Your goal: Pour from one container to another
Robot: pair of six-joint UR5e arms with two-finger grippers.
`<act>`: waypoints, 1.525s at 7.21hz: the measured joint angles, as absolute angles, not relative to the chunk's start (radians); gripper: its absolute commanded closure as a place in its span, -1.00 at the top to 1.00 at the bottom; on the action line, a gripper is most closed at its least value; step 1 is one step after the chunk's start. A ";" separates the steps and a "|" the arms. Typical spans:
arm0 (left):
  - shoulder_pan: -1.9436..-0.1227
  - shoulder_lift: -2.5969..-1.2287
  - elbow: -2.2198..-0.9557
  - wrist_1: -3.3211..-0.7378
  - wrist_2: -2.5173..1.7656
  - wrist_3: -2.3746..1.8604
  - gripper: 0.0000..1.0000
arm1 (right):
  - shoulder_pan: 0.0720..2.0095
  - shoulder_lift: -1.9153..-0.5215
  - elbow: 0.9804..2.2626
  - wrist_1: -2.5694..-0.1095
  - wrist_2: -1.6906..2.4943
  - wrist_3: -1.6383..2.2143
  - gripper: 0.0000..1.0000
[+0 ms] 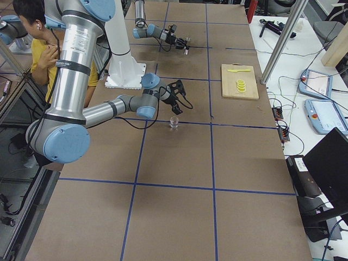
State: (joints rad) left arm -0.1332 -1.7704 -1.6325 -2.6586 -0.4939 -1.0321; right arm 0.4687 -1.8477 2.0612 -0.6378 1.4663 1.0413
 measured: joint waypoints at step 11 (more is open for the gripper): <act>-0.136 -1.797 -1.632 -2.668 -0.495 -1.035 -1.00 | -0.138 -1.876 1.800 -0.668 0.309 1.594 0.97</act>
State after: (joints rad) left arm -0.1355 -1.7966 -1.6322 -2.6678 -0.4951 -1.0354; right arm -0.1377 -1.8762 1.8002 -0.6683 0.3092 1.5939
